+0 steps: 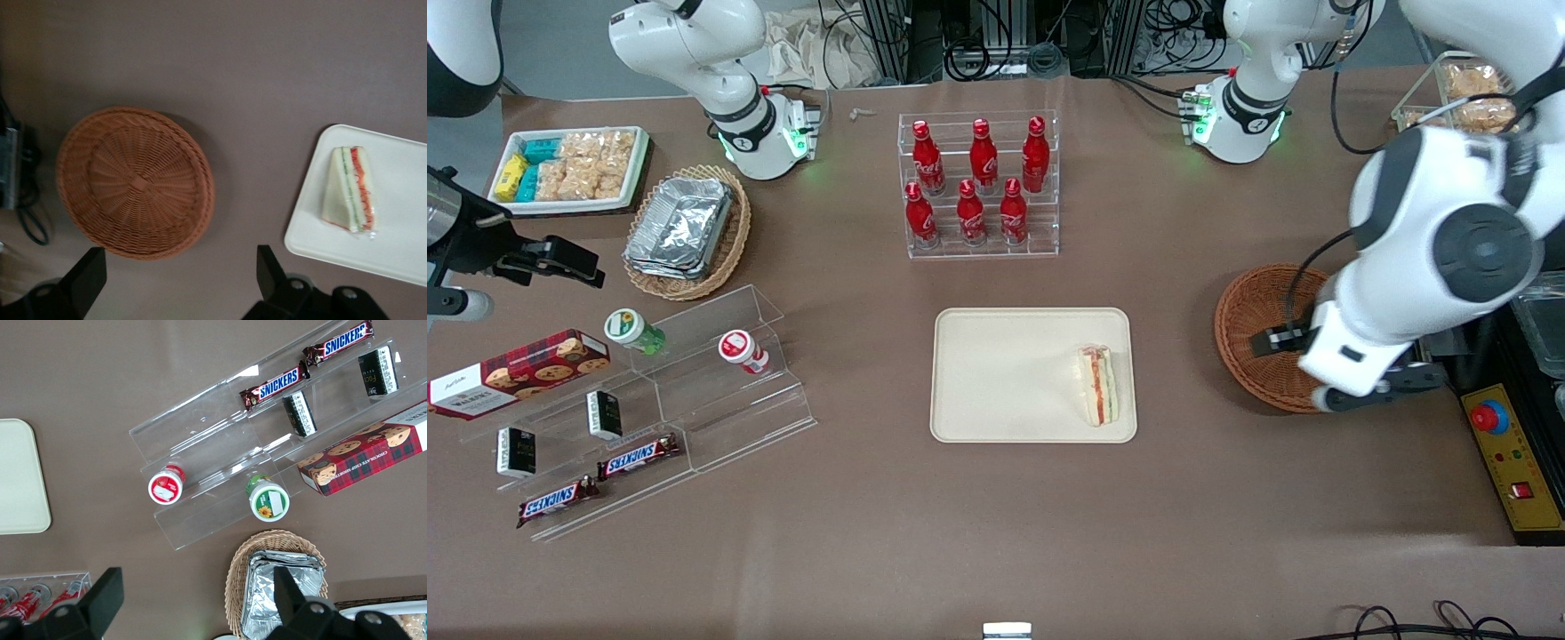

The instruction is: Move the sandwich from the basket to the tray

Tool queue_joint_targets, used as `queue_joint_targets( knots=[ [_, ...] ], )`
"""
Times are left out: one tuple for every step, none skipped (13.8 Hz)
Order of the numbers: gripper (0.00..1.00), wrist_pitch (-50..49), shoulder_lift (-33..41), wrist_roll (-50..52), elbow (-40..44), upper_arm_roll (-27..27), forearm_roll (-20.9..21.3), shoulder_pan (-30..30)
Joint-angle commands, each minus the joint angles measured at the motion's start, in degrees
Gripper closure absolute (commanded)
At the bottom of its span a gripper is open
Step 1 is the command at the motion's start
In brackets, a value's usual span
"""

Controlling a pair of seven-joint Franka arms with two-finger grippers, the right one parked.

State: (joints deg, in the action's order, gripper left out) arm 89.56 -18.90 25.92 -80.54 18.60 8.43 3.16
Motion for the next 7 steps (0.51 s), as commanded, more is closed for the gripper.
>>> queue_joint_targets(
  knots=[
    [0.00, -2.19, 1.23, -7.88, 1.34, 0.39, 0.80, 4.20],
    [0.00, -2.19, 2.19, -10.25, 1.43, 0.47, 0.72, 6.05],
    [0.00, -2.19, 2.37, -12.45, 1.52, 0.39, 0.89, 6.50],
    [0.00, -2.19, 2.46, -13.34, 1.61, 0.30, 1.07, 6.51],
    [0.00, -2.19, 2.38, -13.35, 1.87, 0.30, 1.59, 6.59],
    [0.00, -2.19, 2.29, -13.18, 3.09, 0.39, 1.94, 6.59],
    [0.00, -2.19, 2.20, -13.52, 4.24, 0.39, 2.12, 6.77]
  ],
)
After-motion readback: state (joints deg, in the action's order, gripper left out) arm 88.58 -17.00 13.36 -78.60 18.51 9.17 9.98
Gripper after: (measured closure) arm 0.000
